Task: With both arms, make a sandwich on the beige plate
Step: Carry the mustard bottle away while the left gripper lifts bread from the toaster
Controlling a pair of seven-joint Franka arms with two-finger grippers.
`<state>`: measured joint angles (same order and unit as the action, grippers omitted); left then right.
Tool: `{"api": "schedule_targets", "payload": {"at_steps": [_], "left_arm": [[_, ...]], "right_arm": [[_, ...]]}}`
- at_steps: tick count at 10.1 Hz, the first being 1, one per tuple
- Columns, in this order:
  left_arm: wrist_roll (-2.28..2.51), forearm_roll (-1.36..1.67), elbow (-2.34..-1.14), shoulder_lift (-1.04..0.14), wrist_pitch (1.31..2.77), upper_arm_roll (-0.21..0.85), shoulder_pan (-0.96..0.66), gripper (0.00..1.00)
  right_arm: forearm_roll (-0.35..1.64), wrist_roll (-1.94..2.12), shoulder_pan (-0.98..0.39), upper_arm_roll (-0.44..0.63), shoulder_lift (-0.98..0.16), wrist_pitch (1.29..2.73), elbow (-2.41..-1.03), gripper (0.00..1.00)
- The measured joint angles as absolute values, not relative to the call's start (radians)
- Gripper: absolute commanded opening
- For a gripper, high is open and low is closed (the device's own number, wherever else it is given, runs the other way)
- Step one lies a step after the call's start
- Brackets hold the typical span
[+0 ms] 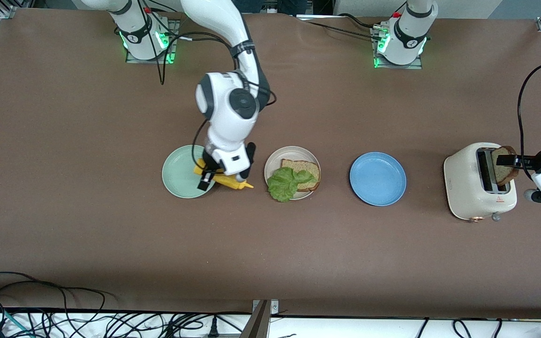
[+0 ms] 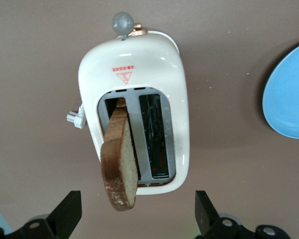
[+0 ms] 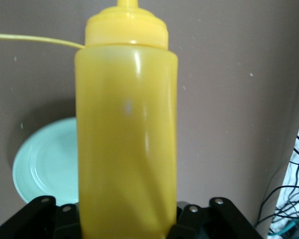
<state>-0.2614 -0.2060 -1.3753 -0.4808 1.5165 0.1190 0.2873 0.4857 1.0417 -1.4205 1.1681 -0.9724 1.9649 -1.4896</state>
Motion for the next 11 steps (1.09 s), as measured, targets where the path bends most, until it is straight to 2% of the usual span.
{"api": "schedule_targets", "payload": {"at_steps": [1, 2, 3, 4, 8, 11], "left_arm": [[-0.264, -0.206, -1.391, -0.487, 1.528, 0.119, 0.308, 0.96], [-0.266, -0.206, -1.405, -0.505, 1.536, 0.119, 0.326, 0.8], [-0.266, -0.206, -1.413, -0.523, 1.542, 0.119, 0.336, 0.32], [-0.266, -0.206, -1.418, -0.537, 1.544, 0.119, 0.339, 0.0], [-0.266, -0.206, -1.414, -0.535, 1.532, 0.123, 0.337, 0.0], [-0.266, -0.208, -1.393, -0.475, 1.48, 0.124, 0.337, 0.0]], "right_arm": [[0.588, 1.131, -1.397, 1.228, -0.972, 1.909, -1.491, 0.0], [0.695, 1.22, -1.362, 1.291, -0.972, 1.836, -1.493, 0.0], [0.809, 1.318, -1.315, 1.349, -0.971, 1.757, -1.498, 0.0], [0.921, 1.423, -1.259, 1.396, -0.971, 1.682, -1.513, 0.0], [1.226, 1.816, -1.0, 1.463, -0.972, 1.38, -1.61, 0.0], [1.353, 2.084, -0.816, 1.415, -0.973, 1.232, -1.704, 0.0]]}}
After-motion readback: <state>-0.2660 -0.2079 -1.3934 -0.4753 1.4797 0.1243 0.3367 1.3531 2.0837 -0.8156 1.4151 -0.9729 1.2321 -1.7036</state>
